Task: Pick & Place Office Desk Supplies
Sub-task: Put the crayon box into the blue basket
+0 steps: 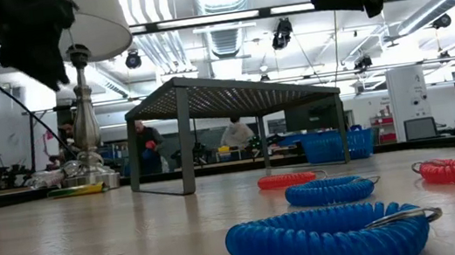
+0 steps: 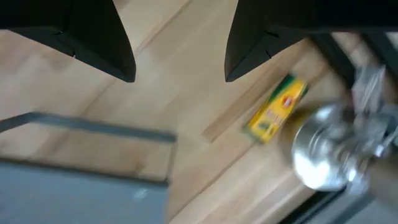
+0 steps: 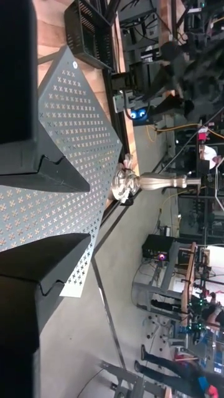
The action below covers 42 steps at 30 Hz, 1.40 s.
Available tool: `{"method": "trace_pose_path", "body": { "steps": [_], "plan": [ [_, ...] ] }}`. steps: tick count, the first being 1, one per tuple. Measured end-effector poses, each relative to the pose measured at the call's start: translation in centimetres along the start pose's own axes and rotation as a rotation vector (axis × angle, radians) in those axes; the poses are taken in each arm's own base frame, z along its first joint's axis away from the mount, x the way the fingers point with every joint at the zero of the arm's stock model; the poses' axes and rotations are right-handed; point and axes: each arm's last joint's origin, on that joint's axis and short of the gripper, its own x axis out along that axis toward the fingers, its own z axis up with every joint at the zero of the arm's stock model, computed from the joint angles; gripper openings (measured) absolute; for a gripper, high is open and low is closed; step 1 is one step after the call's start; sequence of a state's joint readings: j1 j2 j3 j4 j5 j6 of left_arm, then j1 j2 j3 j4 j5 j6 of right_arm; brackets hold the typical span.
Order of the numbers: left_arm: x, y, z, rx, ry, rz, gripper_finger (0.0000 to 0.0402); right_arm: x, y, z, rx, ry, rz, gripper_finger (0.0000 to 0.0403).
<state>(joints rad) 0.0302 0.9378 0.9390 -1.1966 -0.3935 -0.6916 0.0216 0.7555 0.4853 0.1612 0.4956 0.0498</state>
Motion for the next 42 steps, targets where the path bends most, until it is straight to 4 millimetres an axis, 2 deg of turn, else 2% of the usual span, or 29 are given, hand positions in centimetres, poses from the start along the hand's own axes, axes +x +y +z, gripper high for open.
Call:
{"method": "trace_pose_path", "body": {
  "steps": [9, 16, 22, 28, 32, 37, 42],
  "plan": [
    [3.8, -1.1, 0.7, 0.068, 0.096, 0.212, 0.0253, 0.0, 0.0, 0.0, 0.0, 0.001, 0.0, 0.0122],
    [7.1, -1.4, 1.6, 0.046, 0.229, 0.299, 0.0249, 0.0, 0.0, 0.0, 0.001, 0.001, 0.0, 0.0129],
    [8.7, -0.3, 2.4, -0.031, 0.315, 0.319, 0.0249, 0.0, 0.0, 0.0, 0.001, 0.001, 0.0, 0.0128],
    [9.6, 0.5, 2.9, 0.04, 0.303, 0.312, 0.0249, 0.0, 0.0, 0.0, -0.001, 0.001, 0.001, 0.0119],
    [10.9, 1.2, 2.4, 0.113, 0.291, 0.291, 0.0249, 0.0, 0.0, 0.0, 0.0, 0.001, 0.0, 0.0114],
    [12.9, 2.4, 1.3, 0.067, 0.295, 0.292, 0.0249, 0.0, 0.0, 0.0, -0.001, 0.001, 0.0, 0.0111],
    [13.6, 3.7, 1.3, 0.047, 0.306, 0.293, 0.0249, 0.0, 0.0, 0.0, 0.0, 0.001, 0.0, 0.0116]
  ]
}}
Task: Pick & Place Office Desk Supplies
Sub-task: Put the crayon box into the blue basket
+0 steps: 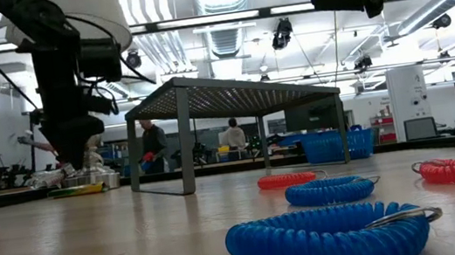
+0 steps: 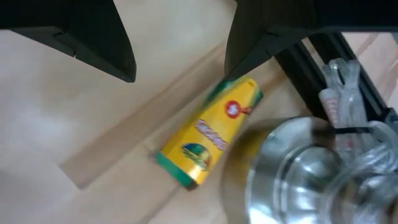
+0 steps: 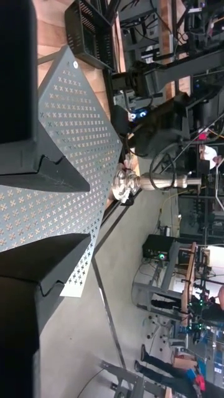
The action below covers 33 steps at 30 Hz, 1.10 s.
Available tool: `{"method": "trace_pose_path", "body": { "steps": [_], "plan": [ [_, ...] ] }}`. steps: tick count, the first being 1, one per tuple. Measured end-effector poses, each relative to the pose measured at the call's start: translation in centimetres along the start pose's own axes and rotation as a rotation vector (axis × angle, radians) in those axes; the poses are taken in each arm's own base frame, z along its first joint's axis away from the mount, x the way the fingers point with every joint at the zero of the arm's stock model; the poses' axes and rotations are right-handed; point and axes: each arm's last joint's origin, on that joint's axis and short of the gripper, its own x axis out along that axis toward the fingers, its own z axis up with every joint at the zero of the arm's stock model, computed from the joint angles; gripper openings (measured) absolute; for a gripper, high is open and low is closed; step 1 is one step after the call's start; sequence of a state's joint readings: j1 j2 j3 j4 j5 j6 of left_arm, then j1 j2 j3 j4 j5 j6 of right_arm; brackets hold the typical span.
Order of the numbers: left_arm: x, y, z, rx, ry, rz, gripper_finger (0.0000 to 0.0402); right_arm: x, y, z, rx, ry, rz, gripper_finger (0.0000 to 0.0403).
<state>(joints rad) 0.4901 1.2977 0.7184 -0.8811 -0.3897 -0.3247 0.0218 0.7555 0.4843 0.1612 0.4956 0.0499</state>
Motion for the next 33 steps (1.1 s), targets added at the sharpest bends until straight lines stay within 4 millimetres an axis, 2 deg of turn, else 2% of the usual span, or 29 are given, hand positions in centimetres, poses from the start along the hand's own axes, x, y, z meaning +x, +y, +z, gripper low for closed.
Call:
{"method": "trace_pose_path", "body": {
  "steps": [10, 24, 33],
  "plan": [
    [1.0, 2.2, 1.2, -0.087, -0.018, -0.011, 0.0248, 0.0, 0.0, 0.0, 0.0, 0.0, 0.0, 0.0127],
    [1.5, 2.9, 2.2, -0.054, -0.074, -0.045, 0.0248, 0.0, 0.0, 0.0, 0.0, 0.0, 0.0, 0.012],
    [5.0, 1.5, 2.9, 0.071, 0.083, -0.029, 0.0232, 0.0, 0.0, 0.0, 0.0, 0.0, 0.0, 0.0111]
  ]
}}
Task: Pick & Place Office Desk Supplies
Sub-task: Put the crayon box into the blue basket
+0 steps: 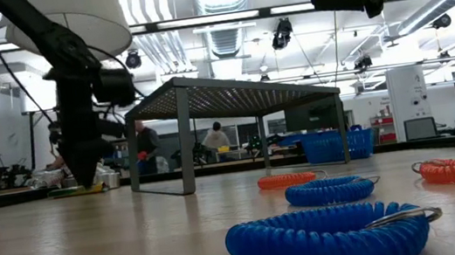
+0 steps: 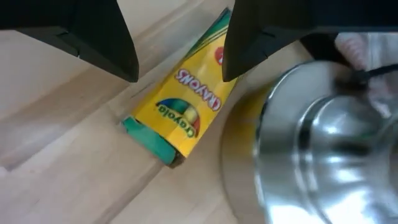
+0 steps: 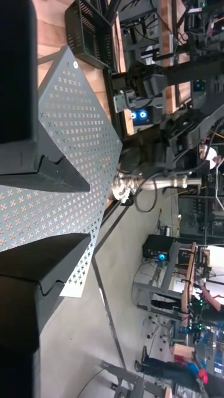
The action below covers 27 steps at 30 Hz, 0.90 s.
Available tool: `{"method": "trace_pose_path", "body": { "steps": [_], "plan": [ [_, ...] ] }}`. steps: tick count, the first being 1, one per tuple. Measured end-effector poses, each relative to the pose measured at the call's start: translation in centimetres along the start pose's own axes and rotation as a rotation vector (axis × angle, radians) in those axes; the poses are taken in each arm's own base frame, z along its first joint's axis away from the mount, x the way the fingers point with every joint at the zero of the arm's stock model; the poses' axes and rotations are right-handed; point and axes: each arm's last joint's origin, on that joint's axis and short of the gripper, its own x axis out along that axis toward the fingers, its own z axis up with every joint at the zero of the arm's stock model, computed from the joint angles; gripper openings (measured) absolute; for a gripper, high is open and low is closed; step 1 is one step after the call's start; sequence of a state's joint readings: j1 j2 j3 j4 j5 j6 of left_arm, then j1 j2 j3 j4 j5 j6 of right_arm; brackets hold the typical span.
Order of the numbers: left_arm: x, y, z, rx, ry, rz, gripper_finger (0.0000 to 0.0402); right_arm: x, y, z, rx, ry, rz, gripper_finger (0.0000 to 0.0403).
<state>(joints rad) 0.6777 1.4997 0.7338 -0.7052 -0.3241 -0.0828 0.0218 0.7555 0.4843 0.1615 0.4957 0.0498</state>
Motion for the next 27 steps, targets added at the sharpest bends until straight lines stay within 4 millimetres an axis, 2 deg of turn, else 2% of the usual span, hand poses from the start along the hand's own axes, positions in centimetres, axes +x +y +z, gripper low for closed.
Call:
{"method": "trace_pose_path", "body": {
  "steps": [9, 20, 27],
  "plan": [
    [1.4, -0.4, 1.0, 0.04, 0.06, 0.017, 0.0201, 0.0, 0.0, 0.0, 0.0, 0.0, 0.0, 0.0119],
    [1.1, 0.2, 0.9, 0.034, 0.041, 0.043, 0.0186, 0.0, 0.0, 0.0, 0.001, 0.0, 0.0, 0.0129],
    [1.1, 0.2, 1.0, 0.026, 0.038, 0.046, 0.0125, 0.0, 0.0, 0.0, 0.001, 0.0, 0.0, 0.0126]
  ]
}}
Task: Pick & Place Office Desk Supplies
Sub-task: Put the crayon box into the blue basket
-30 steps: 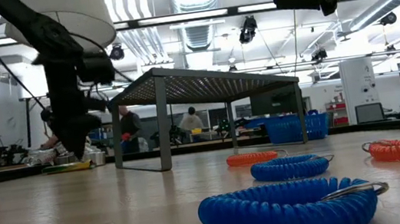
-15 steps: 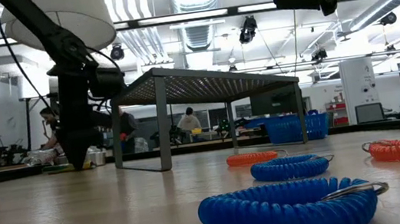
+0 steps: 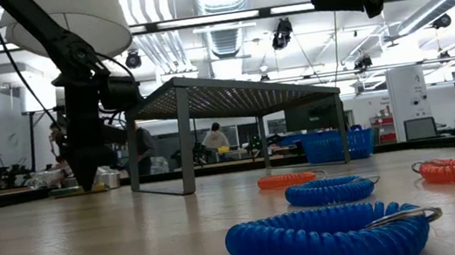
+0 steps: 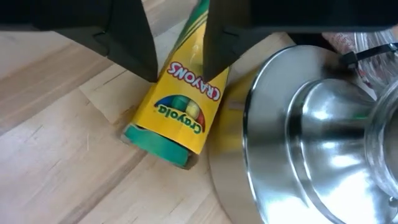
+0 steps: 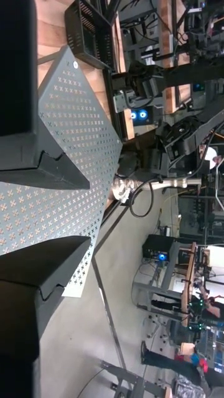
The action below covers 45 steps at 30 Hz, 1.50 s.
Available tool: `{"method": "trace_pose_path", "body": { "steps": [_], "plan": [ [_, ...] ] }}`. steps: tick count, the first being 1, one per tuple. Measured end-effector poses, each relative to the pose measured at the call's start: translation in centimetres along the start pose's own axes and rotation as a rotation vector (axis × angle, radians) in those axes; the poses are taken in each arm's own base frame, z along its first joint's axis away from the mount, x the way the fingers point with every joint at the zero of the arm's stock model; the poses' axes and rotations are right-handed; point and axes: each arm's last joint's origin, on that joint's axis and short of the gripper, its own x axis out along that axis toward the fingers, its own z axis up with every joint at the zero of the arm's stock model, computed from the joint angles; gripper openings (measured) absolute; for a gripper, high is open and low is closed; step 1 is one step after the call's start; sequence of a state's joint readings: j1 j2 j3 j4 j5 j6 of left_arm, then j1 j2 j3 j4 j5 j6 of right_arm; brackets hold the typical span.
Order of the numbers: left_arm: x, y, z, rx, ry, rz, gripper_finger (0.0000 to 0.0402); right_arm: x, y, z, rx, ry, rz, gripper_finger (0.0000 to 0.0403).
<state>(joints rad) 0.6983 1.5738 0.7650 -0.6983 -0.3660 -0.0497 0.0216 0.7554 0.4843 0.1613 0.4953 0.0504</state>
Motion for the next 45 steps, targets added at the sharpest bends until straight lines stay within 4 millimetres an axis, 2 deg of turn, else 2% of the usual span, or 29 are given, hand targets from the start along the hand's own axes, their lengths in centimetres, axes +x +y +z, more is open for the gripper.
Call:
{"method": "trace_pose_path", "body": {
  "steps": [10, 20, 32, 45],
  "plan": [
    [0.0, 0.0, 0.1, -0.012, -0.006, 0.0, 0.0083, 0.0, 0.0, 0.0, -0.001, 0.0, 0.0, 0.0114],
    [0.0, 0.0, 0.1, -0.052, -0.008, -0.008, 0.0005, 0.0, 0.0, 0.0, -0.001, 0.0, 0.0, 0.0122],
    [-0.1, -0.2, -0.1, -0.103, 0.011, -0.052, 0.0001, 0.0, 0.0, 0.0, 0.0, 0.0, 0.0, 0.0127],
    [-0.9, -2.6, -1.2, -0.244, 0.153, -0.309, 0.0, 0.0, 0.0, 0.0, 0.001, 0.0, 0.0, 0.0114]
  ]
}}
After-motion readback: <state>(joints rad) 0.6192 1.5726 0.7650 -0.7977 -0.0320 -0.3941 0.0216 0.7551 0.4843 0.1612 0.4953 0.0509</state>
